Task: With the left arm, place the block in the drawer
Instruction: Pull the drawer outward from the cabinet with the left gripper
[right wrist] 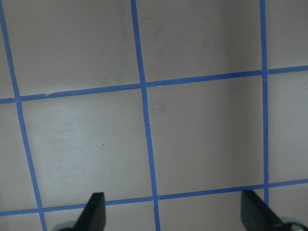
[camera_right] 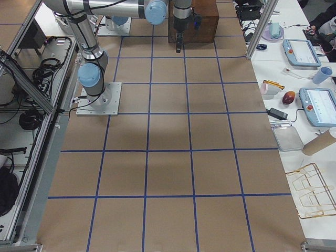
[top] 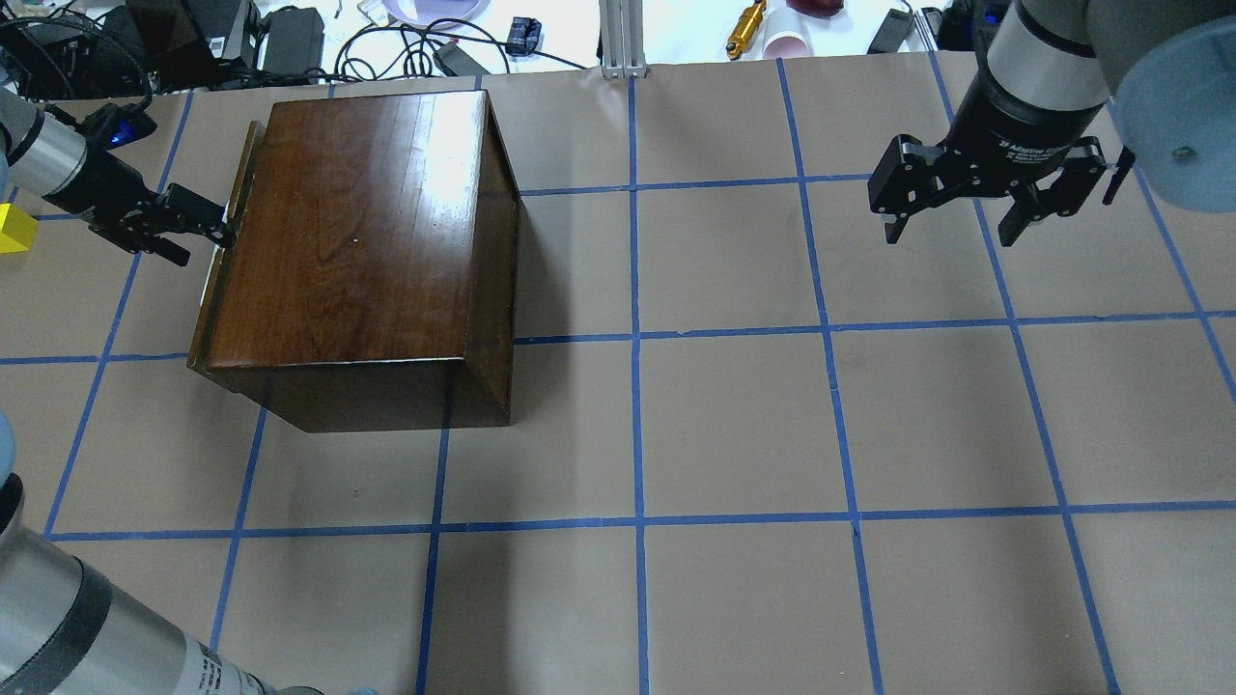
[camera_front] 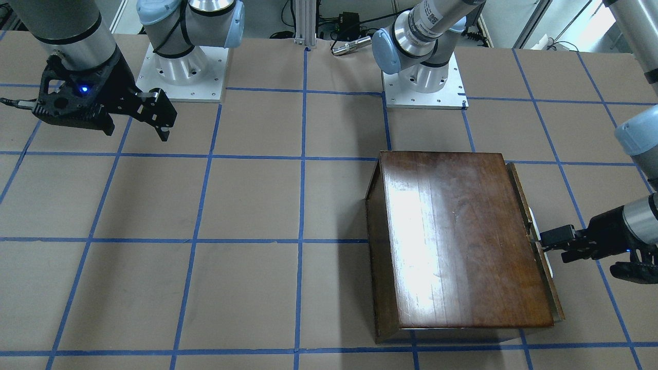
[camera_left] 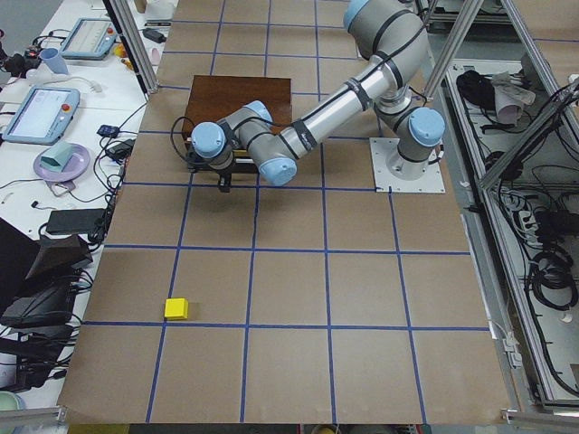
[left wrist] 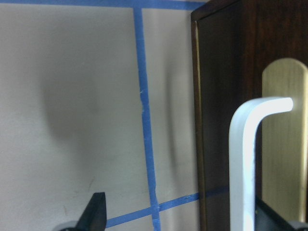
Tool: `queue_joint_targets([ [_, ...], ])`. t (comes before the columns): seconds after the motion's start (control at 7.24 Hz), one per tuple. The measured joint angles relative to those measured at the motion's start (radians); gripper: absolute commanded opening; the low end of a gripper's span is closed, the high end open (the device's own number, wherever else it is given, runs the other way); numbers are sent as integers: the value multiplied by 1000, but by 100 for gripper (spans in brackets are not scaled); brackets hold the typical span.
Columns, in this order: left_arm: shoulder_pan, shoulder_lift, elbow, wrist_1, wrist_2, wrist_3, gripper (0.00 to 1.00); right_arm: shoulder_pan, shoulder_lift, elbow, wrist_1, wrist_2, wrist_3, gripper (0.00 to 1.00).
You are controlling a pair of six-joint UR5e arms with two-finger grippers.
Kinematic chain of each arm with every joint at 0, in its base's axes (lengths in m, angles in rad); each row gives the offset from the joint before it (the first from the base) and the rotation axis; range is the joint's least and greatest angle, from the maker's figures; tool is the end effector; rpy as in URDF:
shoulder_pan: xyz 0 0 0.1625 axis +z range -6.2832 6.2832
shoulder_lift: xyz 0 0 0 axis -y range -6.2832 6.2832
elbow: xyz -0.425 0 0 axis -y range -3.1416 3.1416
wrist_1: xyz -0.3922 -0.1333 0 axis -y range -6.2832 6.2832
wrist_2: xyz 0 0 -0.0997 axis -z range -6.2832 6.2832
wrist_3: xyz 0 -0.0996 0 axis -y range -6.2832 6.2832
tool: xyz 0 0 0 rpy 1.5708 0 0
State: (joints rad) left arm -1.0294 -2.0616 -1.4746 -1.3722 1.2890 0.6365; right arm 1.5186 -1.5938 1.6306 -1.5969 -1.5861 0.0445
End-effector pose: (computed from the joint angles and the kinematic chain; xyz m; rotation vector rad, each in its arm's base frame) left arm 0.1926 -0.6328 0.2733 -0.0941 -2.7983 -0.0083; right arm 0.1065 -0.4870 0.4723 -0.1510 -3.1226 -0.0168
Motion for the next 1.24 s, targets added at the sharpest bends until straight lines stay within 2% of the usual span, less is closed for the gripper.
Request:
queue_joint_targets([
  [1.24, 8, -26, 57, -4, 40, 117, 100, 0, 0, 0, 0, 0, 0, 100],
])
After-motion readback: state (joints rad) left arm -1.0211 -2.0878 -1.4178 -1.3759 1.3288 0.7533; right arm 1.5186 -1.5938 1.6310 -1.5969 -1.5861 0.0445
